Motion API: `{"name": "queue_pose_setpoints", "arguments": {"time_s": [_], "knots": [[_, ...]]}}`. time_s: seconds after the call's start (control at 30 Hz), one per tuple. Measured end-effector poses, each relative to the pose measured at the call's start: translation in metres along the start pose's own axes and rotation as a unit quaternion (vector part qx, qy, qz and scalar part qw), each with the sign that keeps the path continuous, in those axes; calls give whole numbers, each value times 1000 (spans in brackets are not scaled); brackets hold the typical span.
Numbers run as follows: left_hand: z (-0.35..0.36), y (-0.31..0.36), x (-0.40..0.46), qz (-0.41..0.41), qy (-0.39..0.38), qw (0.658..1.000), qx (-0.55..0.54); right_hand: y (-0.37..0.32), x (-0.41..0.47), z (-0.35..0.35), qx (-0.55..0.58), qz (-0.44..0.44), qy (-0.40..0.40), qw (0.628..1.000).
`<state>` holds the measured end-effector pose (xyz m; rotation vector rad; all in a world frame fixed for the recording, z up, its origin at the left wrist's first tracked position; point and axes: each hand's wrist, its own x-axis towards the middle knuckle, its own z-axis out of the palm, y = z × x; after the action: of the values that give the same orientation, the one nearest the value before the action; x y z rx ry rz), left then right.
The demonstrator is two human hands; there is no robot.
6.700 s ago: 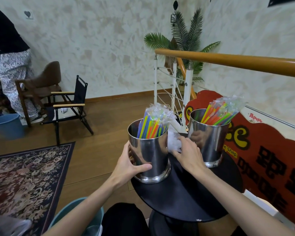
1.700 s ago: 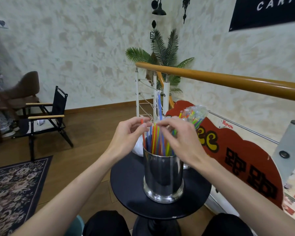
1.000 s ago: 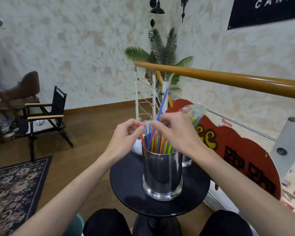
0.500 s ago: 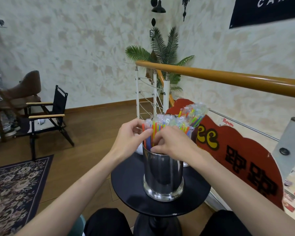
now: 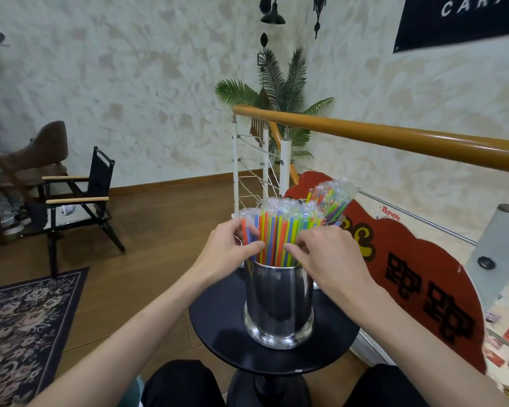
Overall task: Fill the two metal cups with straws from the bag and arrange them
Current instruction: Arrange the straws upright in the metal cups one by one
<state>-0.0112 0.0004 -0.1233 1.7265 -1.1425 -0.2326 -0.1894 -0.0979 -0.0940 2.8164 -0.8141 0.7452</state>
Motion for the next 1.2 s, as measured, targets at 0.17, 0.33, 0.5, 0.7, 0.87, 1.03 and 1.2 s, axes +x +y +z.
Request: {"name": "queue_pose_setpoints", "arguments": {"time_s": [0.17,0.33,0.5,0.7,0.87,1.03,1.2], "knots": [[4,-3,-2,-1,-15,1000,-9,-12,10,3,-17,56,-13,998],[4,-3,-1,-2,-25,1000,-18,-12,12,7,27,86,14,996],[6,-1,0,9,-30,999,-28,-6,13,9,141,125,12,982],[8,-1,1,25,-24,999,-24,-1,10,11,228,120,18,966],[7,2,1,40,-12,999,-14,-2,10,10,273,103,18,956],[6,4,2,48,-18,998,-25,-3,9,10,332,83,36,939],[4,5,-1,56,-25,997,-43,-4,9,8,351,58,43,934]]}}
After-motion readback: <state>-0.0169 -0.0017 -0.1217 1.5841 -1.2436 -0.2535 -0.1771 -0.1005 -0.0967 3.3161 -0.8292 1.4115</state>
